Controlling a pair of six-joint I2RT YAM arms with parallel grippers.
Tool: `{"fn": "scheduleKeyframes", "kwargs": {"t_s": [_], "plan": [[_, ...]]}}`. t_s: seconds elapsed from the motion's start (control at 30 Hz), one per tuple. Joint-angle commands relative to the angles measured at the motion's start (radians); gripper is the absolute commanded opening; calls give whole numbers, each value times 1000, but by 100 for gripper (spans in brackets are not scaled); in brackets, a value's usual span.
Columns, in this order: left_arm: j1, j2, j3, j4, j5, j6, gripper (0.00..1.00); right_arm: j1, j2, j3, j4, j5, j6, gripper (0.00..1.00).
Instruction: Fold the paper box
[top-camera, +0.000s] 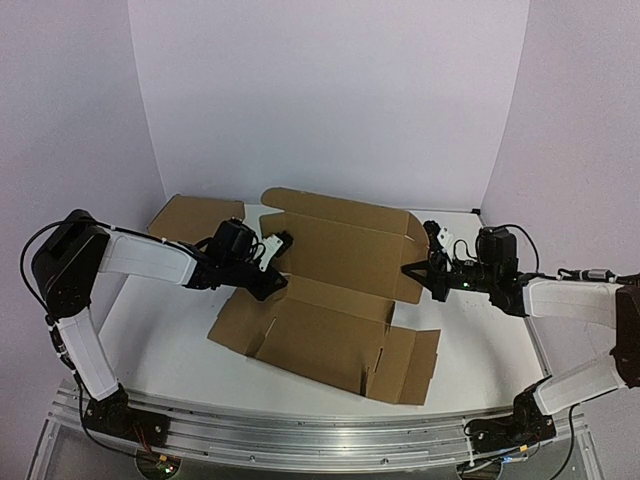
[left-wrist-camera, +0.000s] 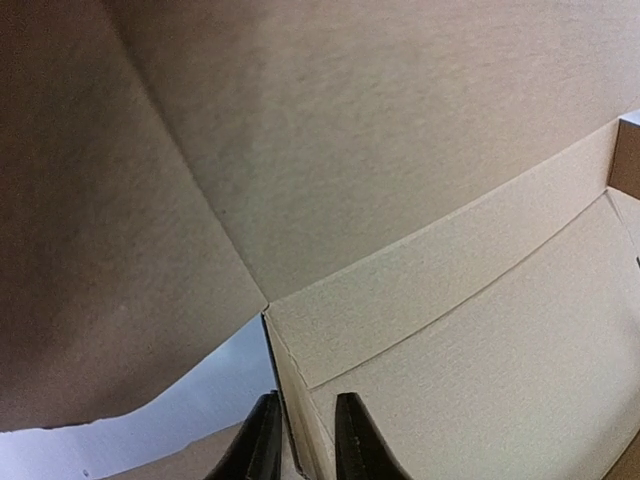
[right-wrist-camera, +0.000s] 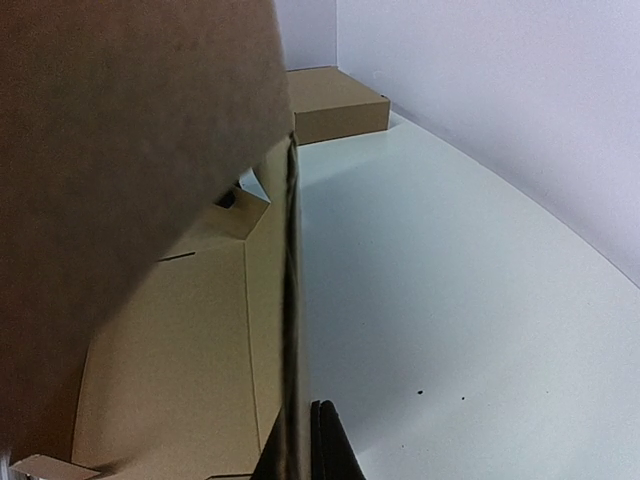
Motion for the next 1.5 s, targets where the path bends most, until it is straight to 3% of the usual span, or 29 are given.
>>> {"fn": "scheduleKeyframes", "kwargs": {"t_s": [0.0, 0.17, 0.43, 0.63, 0.87, 1.3, 1.37, 1.47], "plan": [[-2, 20, 18, 9, -26, 22, 3, 5, -2, 24, 25, -38, 10, 0], [-4, 7, -32, 30, -17, 18, 0, 5, 38, 66, 24, -44, 163, 0], [-23, -97, -263, 337, -62, -21, 0, -34, 199, 214, 23, -163, 747, 0], [-60, -123, -364, 468, -93, -47, 0, -43, 261, 176, 38, -132, 1080, 0], [-81, -121, -405, 519, -150, -48, 0, -43, 347, 114, 120, -101, 1336, 1], [-91, -102, -476, 572, -169, -49, 0, -42, 587, 108, 111, -36, 1504, 11], [-92, -98, -487, 575, -168, -42, 0, -41, 619, 111, 109, -51, 1518, 22], [-92, -98, -502, 575, -168, -31, 0, -42, 626, 114, 85, -64, 1510, 30]]}}
